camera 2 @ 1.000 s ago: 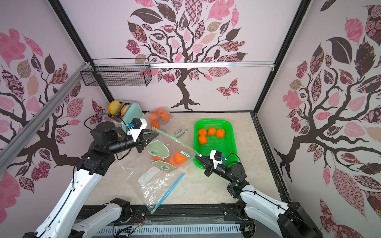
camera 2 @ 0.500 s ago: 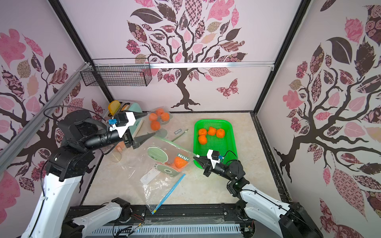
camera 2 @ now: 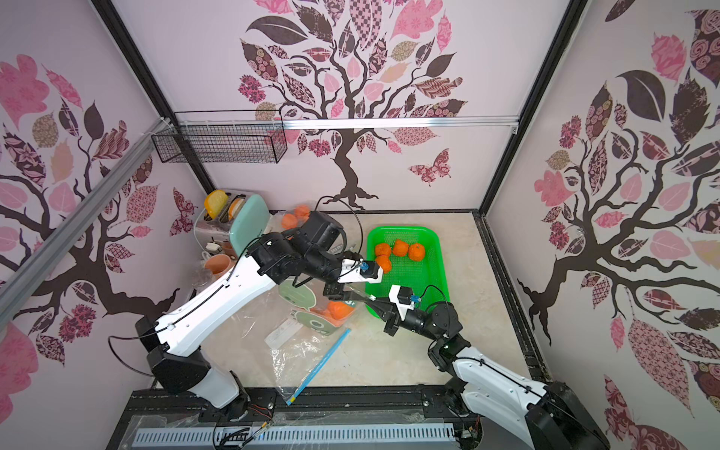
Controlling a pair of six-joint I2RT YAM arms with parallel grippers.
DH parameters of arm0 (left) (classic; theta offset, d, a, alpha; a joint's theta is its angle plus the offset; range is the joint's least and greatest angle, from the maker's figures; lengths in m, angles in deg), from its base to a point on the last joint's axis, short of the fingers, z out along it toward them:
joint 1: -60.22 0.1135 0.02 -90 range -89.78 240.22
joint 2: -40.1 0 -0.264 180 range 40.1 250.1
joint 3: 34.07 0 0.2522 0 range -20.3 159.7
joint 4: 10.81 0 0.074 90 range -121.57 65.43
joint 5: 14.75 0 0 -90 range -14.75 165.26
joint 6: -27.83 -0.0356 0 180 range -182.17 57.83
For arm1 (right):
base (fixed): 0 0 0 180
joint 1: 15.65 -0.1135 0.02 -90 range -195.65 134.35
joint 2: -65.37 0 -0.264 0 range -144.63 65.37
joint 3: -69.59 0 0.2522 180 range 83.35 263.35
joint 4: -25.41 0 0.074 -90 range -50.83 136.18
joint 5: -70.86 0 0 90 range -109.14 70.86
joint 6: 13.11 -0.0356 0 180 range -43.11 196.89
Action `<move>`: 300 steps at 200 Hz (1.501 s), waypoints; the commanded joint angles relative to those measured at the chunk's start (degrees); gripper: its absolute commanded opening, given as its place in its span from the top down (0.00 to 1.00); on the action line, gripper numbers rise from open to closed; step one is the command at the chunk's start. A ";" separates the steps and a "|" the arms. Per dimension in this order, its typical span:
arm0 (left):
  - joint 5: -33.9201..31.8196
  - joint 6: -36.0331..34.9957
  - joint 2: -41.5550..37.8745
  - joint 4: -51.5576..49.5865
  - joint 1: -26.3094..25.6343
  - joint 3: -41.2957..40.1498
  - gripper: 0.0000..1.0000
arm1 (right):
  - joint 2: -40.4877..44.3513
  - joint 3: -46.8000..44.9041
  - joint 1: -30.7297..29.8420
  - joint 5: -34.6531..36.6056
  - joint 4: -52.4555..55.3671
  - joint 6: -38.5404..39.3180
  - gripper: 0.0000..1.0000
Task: Open the zip-top bag and take out the orange
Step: Unzip the zipper on the zipper food storage bag.
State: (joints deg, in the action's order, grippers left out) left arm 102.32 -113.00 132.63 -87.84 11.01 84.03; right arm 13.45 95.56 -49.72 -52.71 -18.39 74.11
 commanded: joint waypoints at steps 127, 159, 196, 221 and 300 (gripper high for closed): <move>2.99 -1.68 4.18 -0.66 -2.03 0.26 0.56 | -0.37 1.59 -0.66 -0.95 0.61 0.77 1.00; 3.24 -1.68 4.36 -0.11 -2.20 -0.23 0.72 | -0.64 1.59 -0.86 -0.98 0.48 0.77 1.00; 2.28 -1.54 4.00 0.32 -2.29 -0.51 0.88 | -0.47 1.42 -0.92 -0.80 0.63 0.94 1.00; 0.93 -0.96 3.33 0.40 -2.30 -0.97 0.99 | -0.14 1.28 -0.95 -0.59 0.43 0.94 1.00; -9.79 2.09 -2.55 2.42 -2.29 -4.29 1.00 | 5.69 -2.44 -0.94 8.54 -2.70 0.85 1.00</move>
State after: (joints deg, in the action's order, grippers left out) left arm 99.20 -112.10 133.72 -84.36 7.80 81.06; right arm 16.68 93.79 -50.70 -47.68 -17.60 74.41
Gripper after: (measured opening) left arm 0.080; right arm 0.046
